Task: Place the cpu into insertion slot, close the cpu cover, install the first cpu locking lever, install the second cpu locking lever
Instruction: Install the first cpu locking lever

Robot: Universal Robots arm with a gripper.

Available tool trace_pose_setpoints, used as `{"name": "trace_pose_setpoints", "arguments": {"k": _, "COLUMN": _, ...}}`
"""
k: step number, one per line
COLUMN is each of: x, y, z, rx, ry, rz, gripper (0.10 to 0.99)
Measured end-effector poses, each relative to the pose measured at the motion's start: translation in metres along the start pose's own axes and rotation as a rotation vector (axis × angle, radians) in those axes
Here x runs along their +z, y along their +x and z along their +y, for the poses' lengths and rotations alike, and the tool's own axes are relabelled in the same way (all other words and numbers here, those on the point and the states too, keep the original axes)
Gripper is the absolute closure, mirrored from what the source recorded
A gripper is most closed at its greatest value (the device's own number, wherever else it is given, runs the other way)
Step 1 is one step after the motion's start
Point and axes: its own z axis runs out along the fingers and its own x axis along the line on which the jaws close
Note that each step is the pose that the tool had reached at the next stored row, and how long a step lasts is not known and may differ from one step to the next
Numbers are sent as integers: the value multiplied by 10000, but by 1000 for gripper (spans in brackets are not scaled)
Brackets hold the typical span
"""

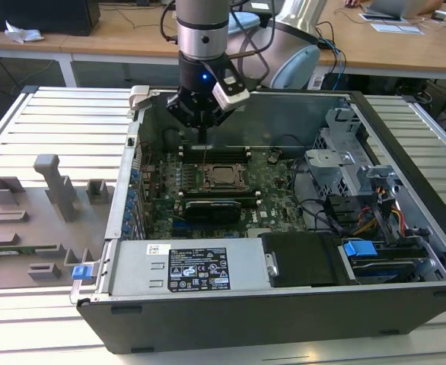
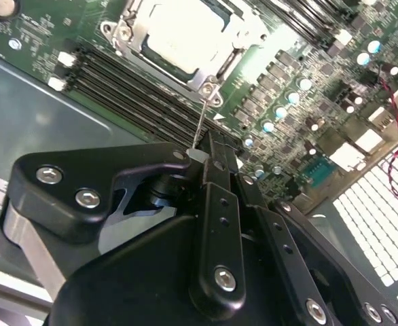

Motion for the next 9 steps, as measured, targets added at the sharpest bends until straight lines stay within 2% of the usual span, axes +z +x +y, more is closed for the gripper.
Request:
{"name": "trace_pose_setpoints", "arguments": {"k": 3, "x": 4, "y": -46, "z": -3, "rx": -2, "ry": -1, "rz": 10, "gripper": 980}}
{"name": "trace_pose_setpoints", "arguments": {"k": 9, "x": 28, "y": -65, "z": -5, "rx": 0, "ry": -2, "rz": 15, "gripper": 980}}
